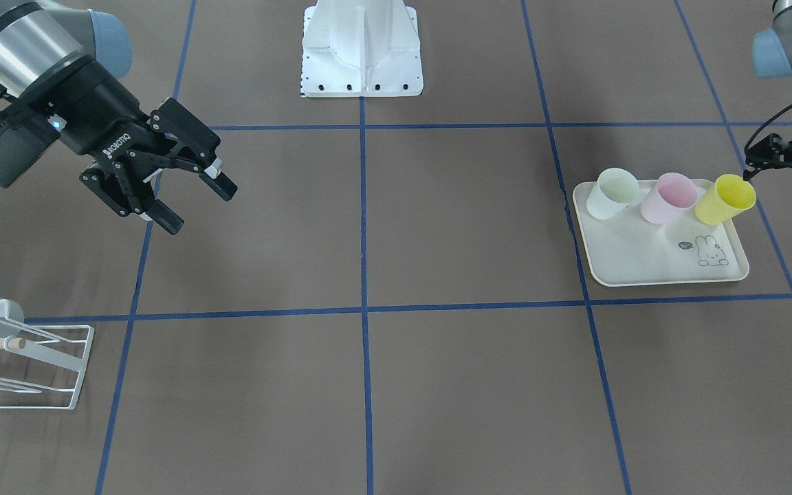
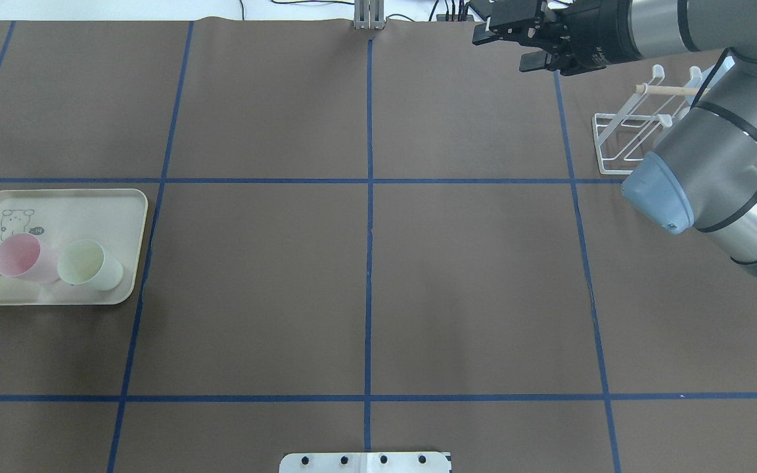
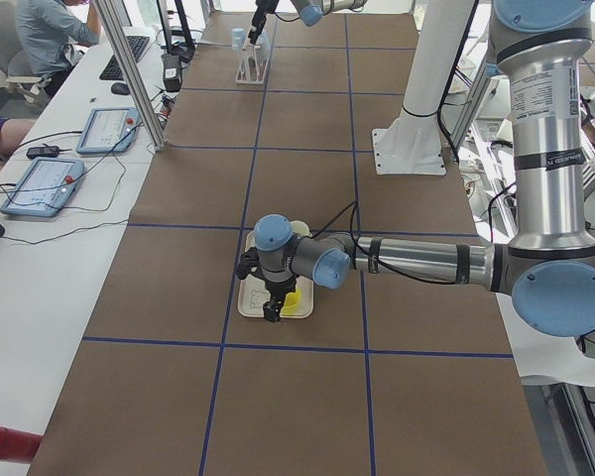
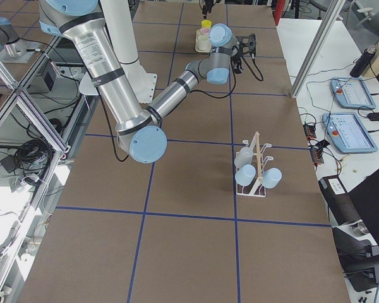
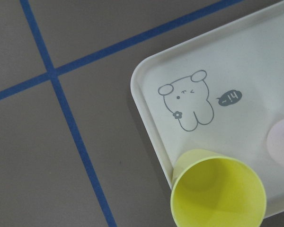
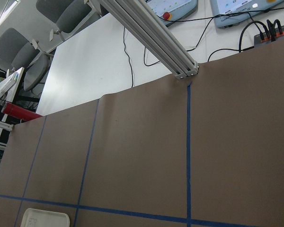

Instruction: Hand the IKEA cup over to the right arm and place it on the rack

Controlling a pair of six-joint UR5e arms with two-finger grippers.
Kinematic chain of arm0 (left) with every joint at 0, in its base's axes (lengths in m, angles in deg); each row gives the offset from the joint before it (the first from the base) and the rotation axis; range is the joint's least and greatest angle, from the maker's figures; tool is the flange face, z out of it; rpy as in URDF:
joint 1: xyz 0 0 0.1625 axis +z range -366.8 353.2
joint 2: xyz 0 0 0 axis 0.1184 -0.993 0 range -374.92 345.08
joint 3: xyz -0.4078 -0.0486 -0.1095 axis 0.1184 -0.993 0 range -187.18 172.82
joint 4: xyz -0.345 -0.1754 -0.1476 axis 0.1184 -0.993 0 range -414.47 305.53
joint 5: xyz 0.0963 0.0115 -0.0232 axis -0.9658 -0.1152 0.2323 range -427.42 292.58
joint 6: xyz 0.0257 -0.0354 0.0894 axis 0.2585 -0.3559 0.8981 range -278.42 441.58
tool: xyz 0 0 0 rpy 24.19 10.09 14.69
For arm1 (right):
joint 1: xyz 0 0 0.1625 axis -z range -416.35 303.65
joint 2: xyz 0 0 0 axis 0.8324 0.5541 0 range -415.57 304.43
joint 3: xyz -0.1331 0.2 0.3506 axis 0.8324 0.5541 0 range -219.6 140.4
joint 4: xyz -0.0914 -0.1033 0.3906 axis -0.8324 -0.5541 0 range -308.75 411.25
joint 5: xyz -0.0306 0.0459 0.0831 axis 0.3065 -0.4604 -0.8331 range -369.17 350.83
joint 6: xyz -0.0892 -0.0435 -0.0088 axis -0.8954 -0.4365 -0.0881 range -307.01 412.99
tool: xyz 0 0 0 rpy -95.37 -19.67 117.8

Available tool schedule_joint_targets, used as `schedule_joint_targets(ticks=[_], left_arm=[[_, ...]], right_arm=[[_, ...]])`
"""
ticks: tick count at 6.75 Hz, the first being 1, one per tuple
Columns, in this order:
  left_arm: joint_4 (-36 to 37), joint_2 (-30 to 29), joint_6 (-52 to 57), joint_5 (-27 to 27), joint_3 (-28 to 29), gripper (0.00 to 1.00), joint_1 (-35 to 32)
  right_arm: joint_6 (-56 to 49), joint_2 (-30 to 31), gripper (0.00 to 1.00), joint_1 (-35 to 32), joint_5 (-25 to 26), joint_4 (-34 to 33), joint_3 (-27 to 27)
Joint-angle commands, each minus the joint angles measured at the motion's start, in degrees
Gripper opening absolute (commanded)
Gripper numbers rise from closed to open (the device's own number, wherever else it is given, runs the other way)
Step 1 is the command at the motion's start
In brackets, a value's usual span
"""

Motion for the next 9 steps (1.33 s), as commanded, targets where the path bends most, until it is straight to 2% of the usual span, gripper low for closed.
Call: schedule_joint_targets(ticks=[1,4,6,7,9], left_arm=[[-0.07,-1.44,0.01,0.09,2.15,1.00,1.64],[-2.16,-1.62,0.10,0.00,3.46,0.97,1.65],[-11.62,-1.62,-0.25,0.09,9.51,0.96,1.65],[-11.23,-2.15,-0.34,0.35,9.45,0.92,1.65],[-11.14,-2.33,-0.34,1.58,9.01,0.91,1.65]], right_arm=[[-0.03,0.38,1.00,-0.08,0.01,0.17,-0.13],[-0.03,0.47,1.00,-0.08,0.01,0.17,-0.48],[-0.03,0.47,1.00,-0.08,0.01,0.17,-0.48],[-0.03,0.38,1.00,-0.08,0.01,0.17,-0.57],[-0.03,0.21,1.00,-0.08,-0.08,0.17,-0.57]])
